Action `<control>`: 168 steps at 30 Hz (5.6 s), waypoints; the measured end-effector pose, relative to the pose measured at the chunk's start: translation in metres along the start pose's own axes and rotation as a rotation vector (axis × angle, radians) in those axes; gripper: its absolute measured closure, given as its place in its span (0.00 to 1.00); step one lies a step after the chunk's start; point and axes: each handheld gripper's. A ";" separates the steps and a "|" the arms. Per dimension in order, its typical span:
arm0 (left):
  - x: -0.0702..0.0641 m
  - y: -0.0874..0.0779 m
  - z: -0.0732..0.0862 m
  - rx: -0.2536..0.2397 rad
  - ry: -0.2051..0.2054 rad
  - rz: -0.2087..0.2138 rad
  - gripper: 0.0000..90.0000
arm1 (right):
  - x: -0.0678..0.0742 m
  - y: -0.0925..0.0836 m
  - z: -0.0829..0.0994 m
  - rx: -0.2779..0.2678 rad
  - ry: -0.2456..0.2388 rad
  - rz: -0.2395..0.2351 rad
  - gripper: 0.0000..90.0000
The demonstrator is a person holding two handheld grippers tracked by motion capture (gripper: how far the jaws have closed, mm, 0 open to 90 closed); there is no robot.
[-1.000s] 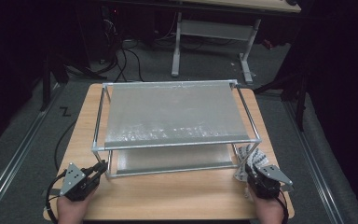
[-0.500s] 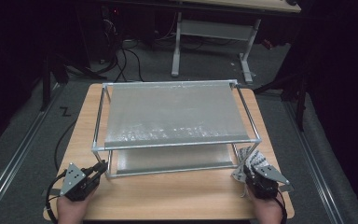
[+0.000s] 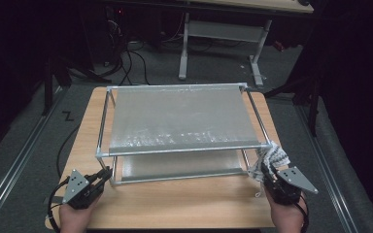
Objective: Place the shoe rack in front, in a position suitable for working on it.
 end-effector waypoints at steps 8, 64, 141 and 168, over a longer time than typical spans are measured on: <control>0.000 0.000 0.000 0.000 0.000 0.001 0.89 | 0.000 -0.012 -0.011 -0.052 -0.005 0.005 0.87; -0.002 0.002 0.000 0.005 -0.017 -0.027 0.90 | -0.032 0.057 0.015 0.092 0.092 0.022 0.87; -0.055 0.047 -0.007 0.101 -0.013 0.126 0.50 | 0.056 0.047 0.030 0.078 -0.027 -0.205 0.88; -0.075 0.048 -0.018 0.051 0.011 0.191 0.43 | 0.086 0.032 0.029 0.050 -0.098 -0.227 0.88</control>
Point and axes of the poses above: each handheld gripper's, and its own axes: y roughly forward along the jaws, z roughly out of its underside, x roughly to its left, and after that the axes turned 7 degrees about x, right-handed
